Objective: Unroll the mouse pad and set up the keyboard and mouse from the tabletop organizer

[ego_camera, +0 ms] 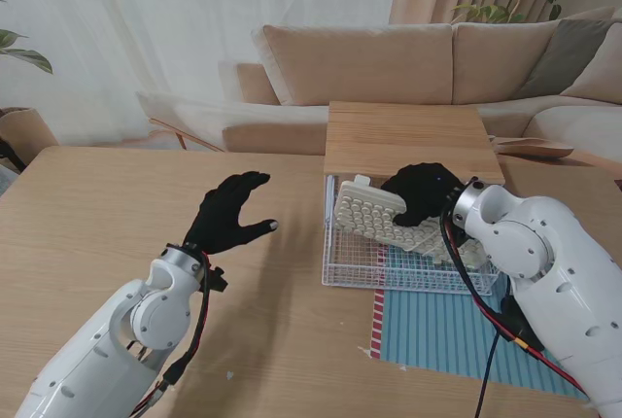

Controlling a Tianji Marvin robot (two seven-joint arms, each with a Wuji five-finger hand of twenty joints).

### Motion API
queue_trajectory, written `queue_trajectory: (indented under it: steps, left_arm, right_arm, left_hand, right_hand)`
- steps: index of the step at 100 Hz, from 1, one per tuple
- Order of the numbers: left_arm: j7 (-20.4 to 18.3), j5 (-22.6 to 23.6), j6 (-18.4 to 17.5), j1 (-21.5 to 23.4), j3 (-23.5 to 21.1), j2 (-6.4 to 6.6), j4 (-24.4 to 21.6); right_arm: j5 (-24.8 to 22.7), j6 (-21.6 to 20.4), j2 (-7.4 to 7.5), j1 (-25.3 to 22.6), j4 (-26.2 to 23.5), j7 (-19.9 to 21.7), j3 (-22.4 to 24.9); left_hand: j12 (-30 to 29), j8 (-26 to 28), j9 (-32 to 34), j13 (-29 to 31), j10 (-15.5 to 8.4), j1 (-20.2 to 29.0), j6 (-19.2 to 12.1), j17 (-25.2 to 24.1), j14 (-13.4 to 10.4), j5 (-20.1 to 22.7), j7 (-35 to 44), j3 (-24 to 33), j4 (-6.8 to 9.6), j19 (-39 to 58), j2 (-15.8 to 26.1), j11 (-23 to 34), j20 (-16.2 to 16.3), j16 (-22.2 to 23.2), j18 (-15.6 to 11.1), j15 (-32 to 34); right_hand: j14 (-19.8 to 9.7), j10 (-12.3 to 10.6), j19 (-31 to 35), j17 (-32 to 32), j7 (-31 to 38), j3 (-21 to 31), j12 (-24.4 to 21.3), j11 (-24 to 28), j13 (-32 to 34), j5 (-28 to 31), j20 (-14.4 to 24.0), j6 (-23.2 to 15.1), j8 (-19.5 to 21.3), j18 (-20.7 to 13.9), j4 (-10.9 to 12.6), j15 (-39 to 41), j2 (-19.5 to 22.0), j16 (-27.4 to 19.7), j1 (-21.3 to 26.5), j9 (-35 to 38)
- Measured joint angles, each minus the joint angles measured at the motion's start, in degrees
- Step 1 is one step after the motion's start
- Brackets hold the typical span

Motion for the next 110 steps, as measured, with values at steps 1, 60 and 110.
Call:
queue_trajectory:
  steps: [1, 60, 110]
  left_arm:
    - [-0.11, -0.14, -0.01, 0.0, 0.0, 0.0, -0.04]
    - [-2.0, -6.84, 0.34, -0.85, 1.27, -0.59, -1.58]
    - [-3.48, -8.07, -1.49, -1.98, 2.33, -0.61, -3.44]
  right_arm:
    - [-0.01, -0.08, 0.0, -0.04, -0.06, -0.14, 0.08]
    - [-1.51, -5.43, -0.56, -3.23, -4.2, -5.54, 5.8]
    - [-1.4, -9.98, -0.98, -2.57, -5.72, -8.81, 4.36]
  left_hand:
    - [-0.14, 0.0, 0.0, 0.0, 0.0, 0.0, 0.09, 0.0, 0.02, 0.0, 0.0, 0.14, 0.0, 0.0, -0.37, 0.12, 0.0, 0.0, 0.0, 0.01]
    - [-2.38, 0.02, 0.02, 0.02, 3.73, -0.16, 5.91, -0.17, 2.06, 0.0, -0.58, 6.95, 0.0, 2.92, -8.71, 0.77, 0.76, -1.41, 1.79, 2.64]
    - [-3.08, 0.02, 0.02, 0.02, 3.74, -0.88, 5.89, -0.41, 2.15, 0.02, -0.6, 8.22, 0.01, 2.93, -14.27, 0.87, 0.77, -2.84, 1.83, 2.67]
  right_hand:
    - [0.0, 0.01, 0.0, 0.0, 0.0, 0.02, 0.0, 0.0, 0.0, 0.01, 0.0, 0.0, 0.0, 0.0, 0.0, 0.0, -0.01, 0.01, 0.0, 0.0]
    - [-0.04, 0.02, -0.05, -0.72, -0.12, 0.2, 0.02, 0.0, 0.01, 0.13, 0.2, 0.02, 0.0, 0.02, 0.0, 0.02, -0.08, 0.66, 0.0, 0.01]
    - [-0.04, 0.03, -1.98, -1.74, -0.12, 0.2, 0.02, 0.0, 0.01, 0.13, 0.53, -0.4, 1.47, 0.02, -1.82, -0.3, -0.09, 0.66, 0.0, 0.01]
